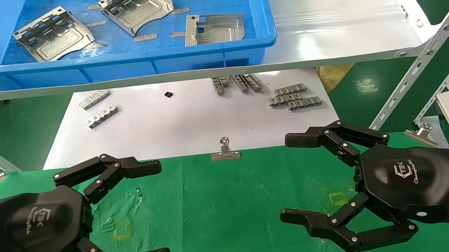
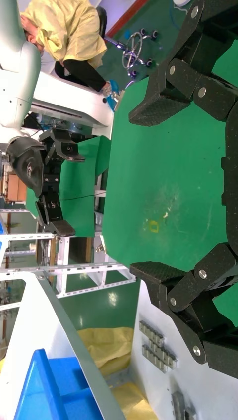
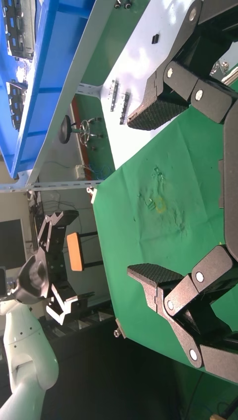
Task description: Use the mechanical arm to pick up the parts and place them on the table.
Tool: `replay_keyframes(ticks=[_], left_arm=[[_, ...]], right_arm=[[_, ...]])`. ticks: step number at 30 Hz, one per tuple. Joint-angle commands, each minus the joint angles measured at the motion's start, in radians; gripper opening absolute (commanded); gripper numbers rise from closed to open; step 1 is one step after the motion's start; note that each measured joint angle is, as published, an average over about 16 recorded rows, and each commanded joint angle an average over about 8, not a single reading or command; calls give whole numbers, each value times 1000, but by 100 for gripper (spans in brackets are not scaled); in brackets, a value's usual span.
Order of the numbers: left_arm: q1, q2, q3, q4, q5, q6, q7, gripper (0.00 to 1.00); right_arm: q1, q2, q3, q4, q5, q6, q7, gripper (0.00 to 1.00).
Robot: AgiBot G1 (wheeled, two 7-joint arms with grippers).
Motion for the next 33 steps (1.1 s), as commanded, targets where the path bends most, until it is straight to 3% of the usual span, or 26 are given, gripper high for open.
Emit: replay_keyframes(ticks=[1,11,12,19,20,33], left_arm=[[0,0,0,0,0,0,0,100],[0,0,0,0,0,0,0,100],[0,0,0,0,0,0,0,100],[0,0,0,0,0,0,0,100],[0,0,0,0,0,0,0,100],[0,0,0,0,0,0,0,100]], right_arm=[[0,0,0,0,0,0,0,100],[0,0,0,0,0,0,0,100],[0,0,0,0,0,0,0,94],[0,0,0,0,0,0,0,6],[0,0,0,0,0,0,0,0],[0,0,0,0,0,0,0,0]])
